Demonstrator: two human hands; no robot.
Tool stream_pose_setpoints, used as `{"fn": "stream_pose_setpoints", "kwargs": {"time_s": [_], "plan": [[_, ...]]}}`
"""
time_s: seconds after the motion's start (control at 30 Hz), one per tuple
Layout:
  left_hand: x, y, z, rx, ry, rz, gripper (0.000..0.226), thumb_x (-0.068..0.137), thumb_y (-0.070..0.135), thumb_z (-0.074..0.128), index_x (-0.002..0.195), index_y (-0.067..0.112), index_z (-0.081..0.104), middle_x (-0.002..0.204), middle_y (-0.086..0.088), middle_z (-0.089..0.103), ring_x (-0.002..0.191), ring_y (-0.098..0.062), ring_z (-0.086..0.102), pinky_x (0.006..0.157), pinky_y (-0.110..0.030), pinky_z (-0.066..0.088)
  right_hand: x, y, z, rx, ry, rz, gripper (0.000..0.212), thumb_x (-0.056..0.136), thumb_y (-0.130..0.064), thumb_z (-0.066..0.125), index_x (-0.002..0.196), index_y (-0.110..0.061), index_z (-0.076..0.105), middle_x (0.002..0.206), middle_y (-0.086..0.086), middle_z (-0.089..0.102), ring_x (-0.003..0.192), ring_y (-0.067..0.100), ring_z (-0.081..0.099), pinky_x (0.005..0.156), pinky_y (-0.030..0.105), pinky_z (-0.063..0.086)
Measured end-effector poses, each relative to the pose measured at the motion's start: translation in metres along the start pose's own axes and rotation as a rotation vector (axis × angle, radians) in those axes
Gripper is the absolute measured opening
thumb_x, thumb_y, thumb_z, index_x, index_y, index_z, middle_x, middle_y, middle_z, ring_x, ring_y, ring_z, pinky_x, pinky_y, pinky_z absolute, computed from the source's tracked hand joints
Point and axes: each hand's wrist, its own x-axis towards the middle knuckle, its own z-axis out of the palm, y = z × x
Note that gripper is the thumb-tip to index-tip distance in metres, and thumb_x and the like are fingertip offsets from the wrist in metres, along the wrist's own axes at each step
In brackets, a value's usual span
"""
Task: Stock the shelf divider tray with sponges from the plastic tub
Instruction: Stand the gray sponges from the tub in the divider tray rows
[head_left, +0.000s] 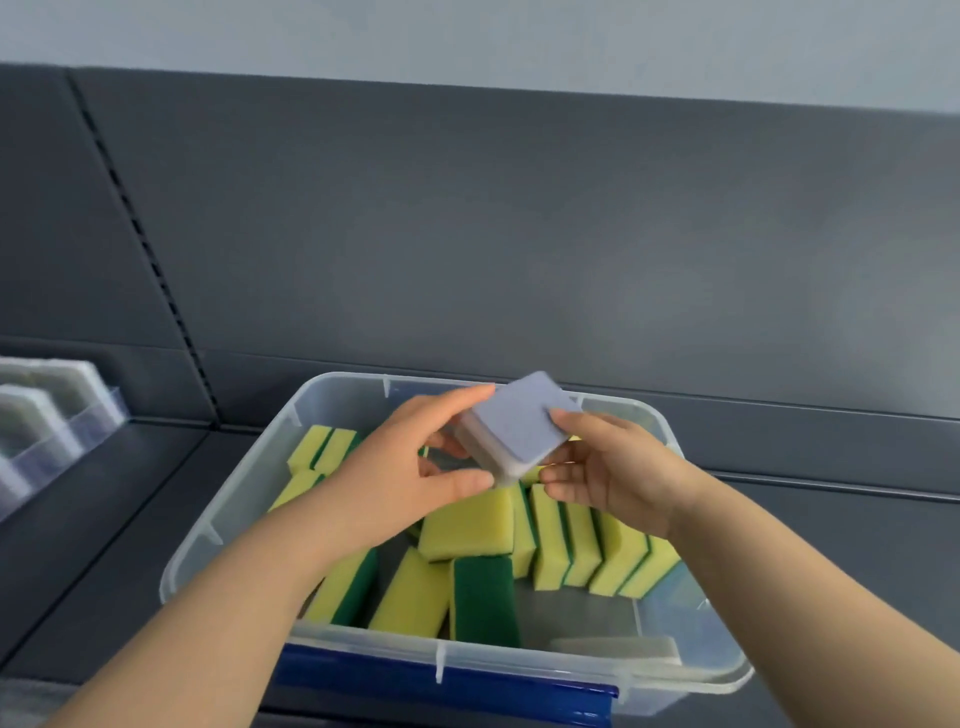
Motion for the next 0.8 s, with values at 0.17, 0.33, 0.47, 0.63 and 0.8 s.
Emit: {"fn": "stream_pose_setpoints", "kwargs": {"time_s": [0.17,0.33,0.47,0.63,0.8], "plan": [[0.005,0.001,0.001,0.536,0.1,0.242,0.044,0.068,0.033,0.079,0.109,0.033,0.062,0.112,0.021,0.04,0.1,0.003,0.041,0.083,-0.023,0.041,0.0,0.003,0.004,-0.121,0.016,0.054,0.035,0.089,-0.034,0.058,0.102,-0.002,0.057,0.072,0.012,0.063,0.062,0.02,0.065,0.058,0.027,0.054],[0.001,-0.014,-0.004,0.526,0.183,0.143,0.038,0.08,0.043,0.061,0.111,0.022,0.061,0.103,0.02,0.047,0.088,0.003,0.043,0.075,-0.012,0.033,-0.023,0.003,-0.014,-1.076,-0.032,0.125,0.023,0.08,-0.032,0.069,0.095,-0.021,0.056,0.079,-0.001,0.07,0.066,0.015,0.069,0.062,0.024,0.053],[-0.004,-0.019,-0.006,0.51,0.234,0.102,0.043,0.076,0.047,0.056,0.11,0.021,0.06,0.095,0.015,0.051,0.079,-0.005,0.048,0.066,-0.016,0.035,-0.038,0.019,-0.006,-1.558,-0.591,0.44,0.031,0.081,-0.028,0.065,0.112,-0.031,0.058,0.101,-0.016,0.062,0.092,0.014,0.062,0.084,0.03,0.05],[-0.008,-0.023,-0.002,0.461,0.225,0.078,0.042,0.077,0.043,0.06,0.114,0.023,0.06,0.093,0.021,0.051,0.082,0.001,0.051,0.066,-0.007,0.034,-0.031,0.047,0.0,-1.834,-0.481,0.249,0.042,0.082,-0.031,0.065,0.121,-0.022,0.052,0.109,-0.002,0.057,0.097,0.021,0.053,0.081,0.033,0.045],[-0.009,-0.027,-0.007,0.441,0.252,0.058,0.042,0.079,0.042,0.059,0.115,0.022,0.06,0.097,0.019,0.053,0.083,0.001,0.051,0.068,-0.009,0.036,-0.027,0.039,-0.007,-1.75,-0.288,0.117,0.044,0.075,-0.042,0.068,0.114,-0.028,0.054,0.106,-0.005,0.06,0.092,0.018,0.057,0.074,0.027,0.046]]}}
